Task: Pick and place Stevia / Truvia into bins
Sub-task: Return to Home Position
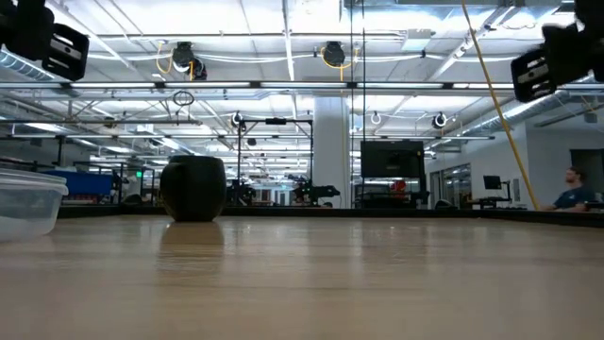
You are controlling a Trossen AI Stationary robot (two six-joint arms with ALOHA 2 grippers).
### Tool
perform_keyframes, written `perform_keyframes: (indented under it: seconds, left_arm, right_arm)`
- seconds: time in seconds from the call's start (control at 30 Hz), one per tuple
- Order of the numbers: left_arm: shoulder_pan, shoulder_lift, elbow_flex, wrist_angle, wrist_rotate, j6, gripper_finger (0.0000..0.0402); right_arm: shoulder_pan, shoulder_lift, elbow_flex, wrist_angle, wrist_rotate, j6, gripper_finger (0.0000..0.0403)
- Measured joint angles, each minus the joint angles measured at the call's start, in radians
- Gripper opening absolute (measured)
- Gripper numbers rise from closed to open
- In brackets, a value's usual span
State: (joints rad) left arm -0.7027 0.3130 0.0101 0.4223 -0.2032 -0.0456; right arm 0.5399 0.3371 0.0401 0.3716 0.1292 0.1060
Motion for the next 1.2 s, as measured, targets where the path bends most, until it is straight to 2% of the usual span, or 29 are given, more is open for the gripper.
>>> perform_keyframes:
  seconds: [0.17,0.4,0.57,0.77,0.93,1.2]
  left_arm:
    - [0.000,-0.136,0.000,-0.117,0.003,0.026,0.0150]
    - [0.000,-0.289,0.001,-0.275,0.002,0.064,0.0150]
    - [0.003,-0.309,0.004,-0.381,-0.018,0.048,0.0150]
    - [0.004,-0.307,0.002,-0.369,0.008,0.069,0.0150]
    - [0.004,-0.298,0.002,-0.374,-0.036,0.036,0.0150]
    - [0.004,-0.298,0.001,-0.362,-0.042,0.037,0.0150]
  right_arm:
    - [-0.043,-0.176,-0.001,-0.227,0.000,0.010,0.0100]
    - [-0.091,-0.337,0.009,-0.363,-0.001,-0.017,0.0100]
    - [-0.143,-0.335,0.023,-0.391,0.007,-0.016,0.0100]
    - [-0.181,-0.333,0.019,-0.394,-0.023,-0.014,0.0100]
    - [-0.188,-0.325,0.019,-0.386,-0.019,-0.022,0.0100]
    - [-0.188,-0.322,0.018,-0.288,-0.023,-0.014,0.0100]
